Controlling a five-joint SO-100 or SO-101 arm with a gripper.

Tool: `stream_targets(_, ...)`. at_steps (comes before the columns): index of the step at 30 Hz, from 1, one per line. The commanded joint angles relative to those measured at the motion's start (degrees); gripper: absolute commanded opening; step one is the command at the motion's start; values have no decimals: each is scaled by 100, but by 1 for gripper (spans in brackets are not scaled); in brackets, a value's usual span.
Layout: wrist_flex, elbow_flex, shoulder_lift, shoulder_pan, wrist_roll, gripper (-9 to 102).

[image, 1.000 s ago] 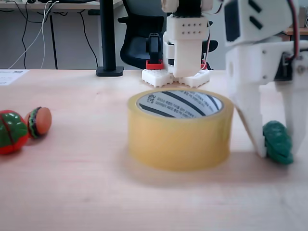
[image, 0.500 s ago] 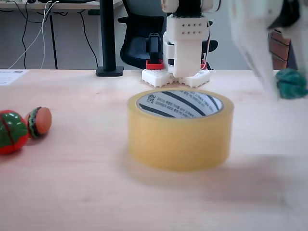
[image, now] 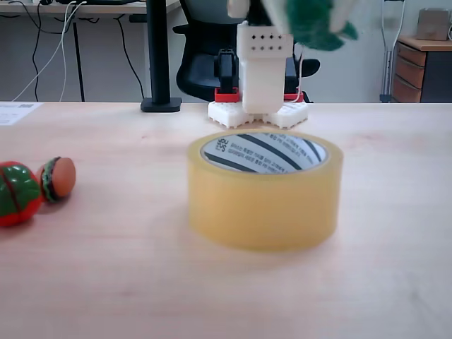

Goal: Grasp a cucumber and put it in the hole.

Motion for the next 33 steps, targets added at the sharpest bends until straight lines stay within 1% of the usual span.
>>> stream_targets(1, 123, -281, 431, 483, 35, 0)
stream_targets(6, 185, -281, 369, 721, 35, 0)
stream_targets(18, 237, 79, 308, 659, 35, 0)
stream_targets(22, 229, 79, 316, 659, 26, 4)
stream_targets(24, 229, 79, 316, 659, 26, 10)
stream_targets(25, 229, 79, 316, 659, 35, 18)
stream_targets(27, 123, 79, 352, 659, 44, 42)
stream_targets(28, 62, 70, 369, 659, 44, 46)
stream_targets(30, 44, 70, 422, 659, 44, 48)
stream_targets(33, 53, 88, 492, 659, 44, 48)
